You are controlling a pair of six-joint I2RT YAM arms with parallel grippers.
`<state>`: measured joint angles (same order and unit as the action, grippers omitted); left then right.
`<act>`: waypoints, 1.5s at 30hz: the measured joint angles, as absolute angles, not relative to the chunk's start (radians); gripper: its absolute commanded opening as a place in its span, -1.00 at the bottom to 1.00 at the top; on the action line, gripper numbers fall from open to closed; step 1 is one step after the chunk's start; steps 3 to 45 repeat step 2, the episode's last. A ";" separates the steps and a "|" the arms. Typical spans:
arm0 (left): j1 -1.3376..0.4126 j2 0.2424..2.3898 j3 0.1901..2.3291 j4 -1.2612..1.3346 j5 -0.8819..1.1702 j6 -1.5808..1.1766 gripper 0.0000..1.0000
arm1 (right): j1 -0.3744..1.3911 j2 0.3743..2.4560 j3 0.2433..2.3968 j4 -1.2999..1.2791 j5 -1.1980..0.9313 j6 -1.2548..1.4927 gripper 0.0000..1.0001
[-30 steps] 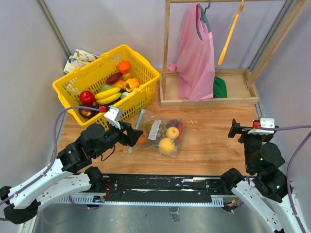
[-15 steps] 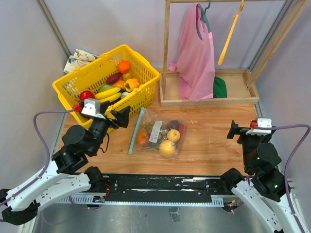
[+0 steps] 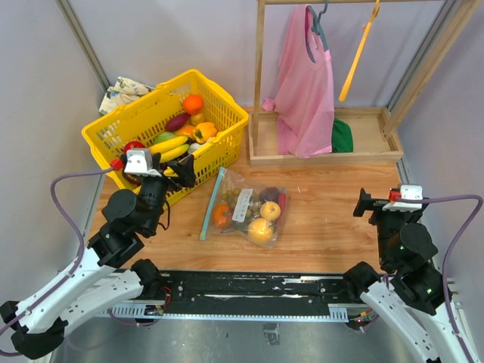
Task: Place the food in the zip-top bag and seal the zipper
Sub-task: Reset both arms
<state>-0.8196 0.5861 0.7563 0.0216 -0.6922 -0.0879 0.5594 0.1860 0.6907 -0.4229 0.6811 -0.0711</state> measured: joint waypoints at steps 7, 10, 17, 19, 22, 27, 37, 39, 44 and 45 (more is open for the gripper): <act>-0.813 0.596 0.756 0.021 -0.688 -0.093 0.99 | 0.559 0.184 0.691 -0.423 0.682 -0.071 0.97; -0.813 0.596 0.756 0.021 -0.688 -0.093 0.99 | 0.559 0.184 0.691 -0.423 0.682 -0.071 0.97; -0.813 0.596 0.756 0.021 -0.688 -0.093 0.99 | 0.559 0.184 0.691 -0.423 0.682 -0.071 0.97; -0.813 0.596 0.756 0.021 -0.688 -0.093 0.99 | 0.559 0.184 0.691 -0.423 0.682 -0.071 0.97; -0.813 0.596 0.756 0.021 -0.688 -0.093 0.99 | 0.559 0.184 0.691 -0.423 0.682 -0.071 0.97; -0.813 0.596 0.756 0.021 -0.688 -0.093 0.99 | 0.559 0.184 0.691 -0.423 0.682 -0.071 0.97; -0.813 0.596 0.756 0.021 -0.688 -0.093 0.99 | 0.559 0.184 0.691 -0.423 0.682 -0.071 0.97; -0.813 0.596 0.756 0.021 -0.688 -0.093 0.99 | 0.559 0.184 0.691 -0.423 0.682 -0.071 0.97; -0.813 0.596 0.756 0.021 -0.688 -0.093 0.99 | 0.559 0.184 0.691 -0.423 0.682 -0.071 0.97; -0.813 0.596 0.756 0.021 -0.688 -0.093 0.99 | 0.559 0.184 0.691 -0.423 0.682 -0.071 0.97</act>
